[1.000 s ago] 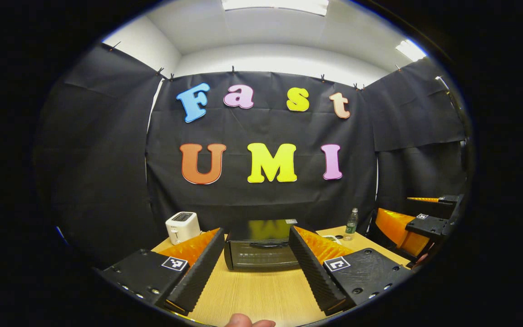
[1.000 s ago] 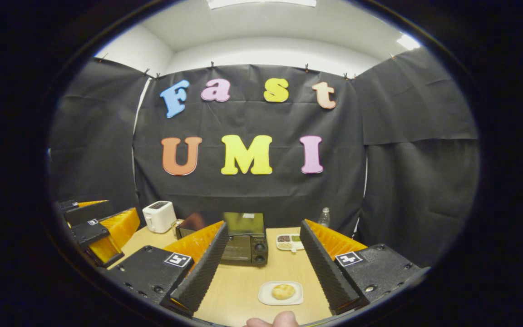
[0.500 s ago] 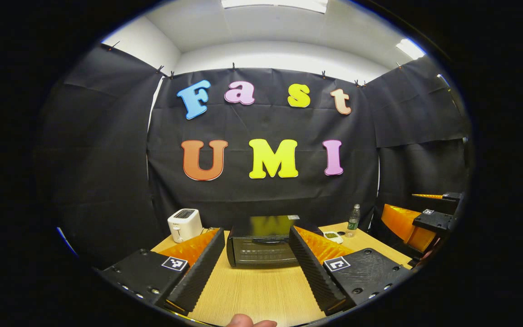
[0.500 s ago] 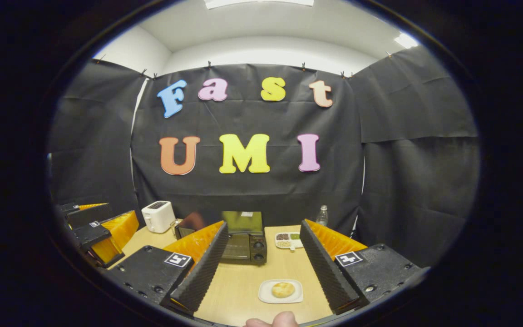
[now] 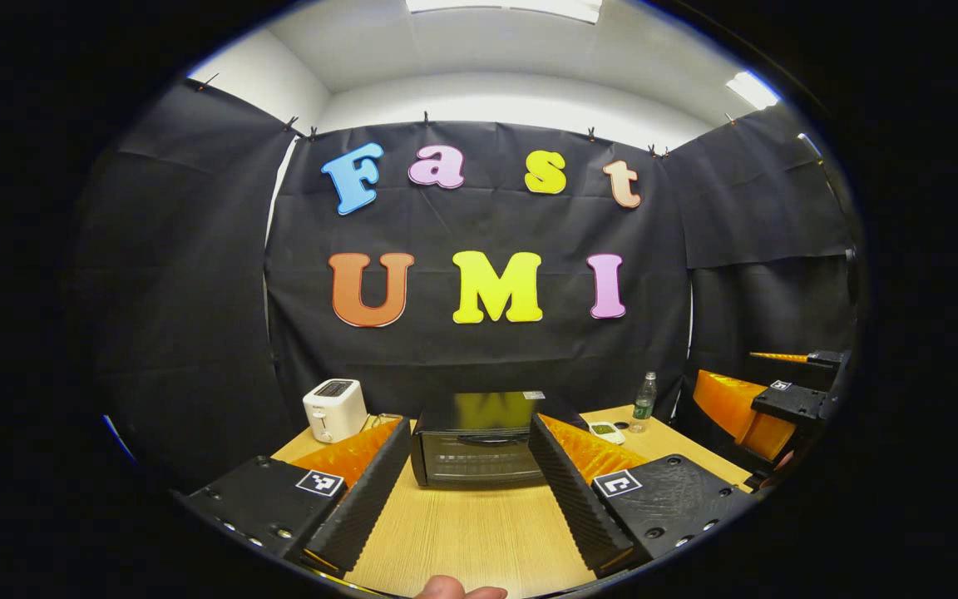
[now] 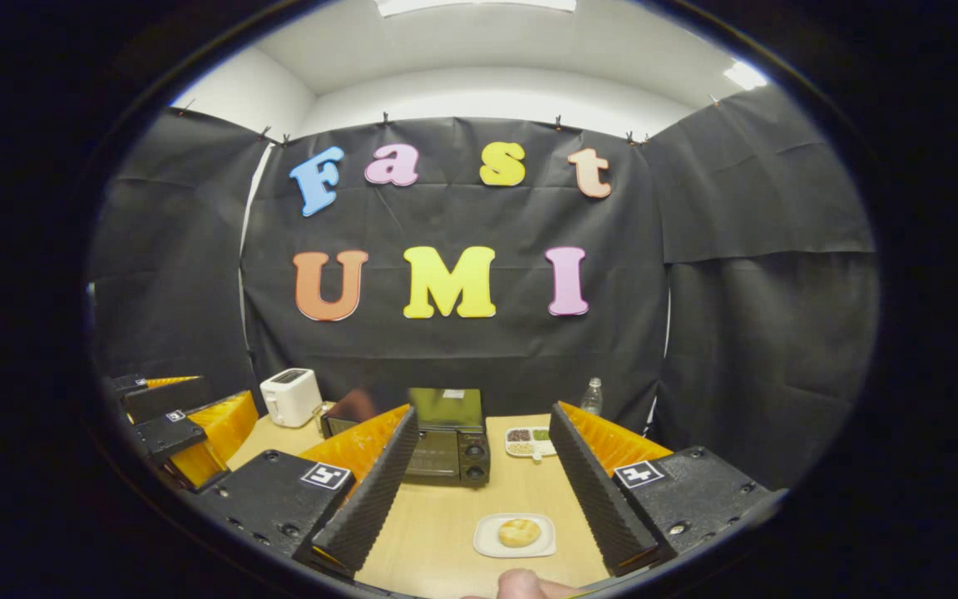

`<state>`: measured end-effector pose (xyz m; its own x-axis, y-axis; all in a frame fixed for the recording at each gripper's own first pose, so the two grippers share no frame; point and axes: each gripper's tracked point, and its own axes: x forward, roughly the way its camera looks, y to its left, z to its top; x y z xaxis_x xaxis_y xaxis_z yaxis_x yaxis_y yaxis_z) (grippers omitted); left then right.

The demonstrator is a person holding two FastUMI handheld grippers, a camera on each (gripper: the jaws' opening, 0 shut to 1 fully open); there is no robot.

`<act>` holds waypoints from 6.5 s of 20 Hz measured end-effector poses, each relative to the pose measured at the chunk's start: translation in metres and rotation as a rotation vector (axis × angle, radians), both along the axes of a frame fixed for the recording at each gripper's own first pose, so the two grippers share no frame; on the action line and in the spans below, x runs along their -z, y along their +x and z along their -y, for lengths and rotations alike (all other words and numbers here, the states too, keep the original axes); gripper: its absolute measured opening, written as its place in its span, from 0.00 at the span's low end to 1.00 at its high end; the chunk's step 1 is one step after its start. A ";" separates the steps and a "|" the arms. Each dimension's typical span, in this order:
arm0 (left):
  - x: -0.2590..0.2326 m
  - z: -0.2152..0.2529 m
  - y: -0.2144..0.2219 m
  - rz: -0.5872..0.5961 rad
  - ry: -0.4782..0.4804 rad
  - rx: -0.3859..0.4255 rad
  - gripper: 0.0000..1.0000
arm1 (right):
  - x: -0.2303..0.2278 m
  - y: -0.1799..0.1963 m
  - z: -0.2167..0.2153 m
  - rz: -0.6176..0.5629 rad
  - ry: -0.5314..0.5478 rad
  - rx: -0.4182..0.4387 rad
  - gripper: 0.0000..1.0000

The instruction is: Open the electric oven with the left hand, put the food in, and close the electric oven.

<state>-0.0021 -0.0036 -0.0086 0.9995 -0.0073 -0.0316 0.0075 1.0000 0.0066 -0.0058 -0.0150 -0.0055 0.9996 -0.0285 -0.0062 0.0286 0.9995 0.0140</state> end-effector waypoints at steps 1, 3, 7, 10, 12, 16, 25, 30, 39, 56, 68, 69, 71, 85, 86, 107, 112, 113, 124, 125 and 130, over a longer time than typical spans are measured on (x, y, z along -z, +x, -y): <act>0.001 0.001 0.001 -0.001 0.001 0.001 0.93 | -0.002 0.000 0.002 0.005 -0.002 0.002 1.00; 0.002 0.003 0.002 -0.005 0.003 0.003 0.93 | -0.001 0.000 0.004 0.003 -0.005 0.008 0.98; 0.004 0.008 0.008 -0.020 0.012 0.010 0.93 | 0.001 0.005 0.012 -0.009 0.008 0.017 0.98; 0.002 0.011 0.019 -0.031 0.020 0.018 0.93 | -0.001 0.011 0.022 -0.020 0.017 0.032 0.98; 0.008 0.016 0.029 -0.044 0.016 0.025 0.93 | -0.004 0.015 0.031 -0.017 0.015 0.044 0.98; 0.026 0.030 0.060 -0.082 0.001 0.045 0.93 | -0.003 0.020 0.060 -0.022 0.001 0.084 0.97; 0.062 0.047 0.169 -0.130 0.017 0.045 0.94 | 0.004 0.050 0.136 -0.062 -0.010 0.189 1.00; 0.106 0.042 0.230 -0.209 0.006 0.017 0.94 | 0.013 0.073 0.161 -0.102 -0.031 0.213 0.98; 0.162 0.037 0.267 -0.335 0.019 0.009 0.94 | 0.028 0.097 0.172 -0.164 -0.041 0.214 0.99; 0.193 0.038 0.203 -0.502 0.002 0.015 0.99 | 0.028 0.079 0.151 -0.154 -0.006 0.178 0.98; 0.239 0.040 0.130 -0.668 -0.020 0.039 0.98 | 0.042 0.060 0.139 -0.182 -0.011 0.160 0.99; 0.246 0.040 0.124 -0.693 -0.028 0.039 0.98 | 0.043 0.059 0.139 -0.185 -0.009 0.162 0.99; 0.263 0.040 0.113 -0.753 -0.058 0.040 0.89 | 0.044 0.058 0.140 -0.188 -0.011 0.165 0.99; 0.328 0.034 0.094 -0.887 -0.063 0.029 0.95 | 0.074 0.053 0.135 -0.270 -0.011 0.164 0.98; 0.326 0.033 0.094 -0.881 -0.062 0.028 0.95 | 0.077 0.052 0.135 -0.275 -0.007 0.164 1.00; 0.154 -0.009 0.047 -0.448 0.009 0.022 0.93 | 0.230 0.038 0.093 -0.498 0.150 0.107 0.98; 0.110 -0.024 0.043 -0.313 0.086 0.003 0.85 | 0.274 0.052 0.077 -0.552 0.173 0.099 0.99; 0.107 -0.025 0.041 -0.304 0.084 0.005 0.94 | 0.281 0.057 0.074 -0.559 0.175 0.100 0.98; 0.075 -0.041 0.023 -0.285 0.067 -0.041 0.94 | 0.357 0.109 0.065 -0.622 0.153 0.138 0.99; 0.077 -0.043 0.021 -0.290 0.068 -0.046 0.94 | 0.363 0.112 0.064 -0.631 0.155 0.140 0.98; 0.079 -0.043 0.018 -0.306 0.079 -0.045 0.94 | 0.385 0.117 0.057 -0.657 0.113 0.143 0.99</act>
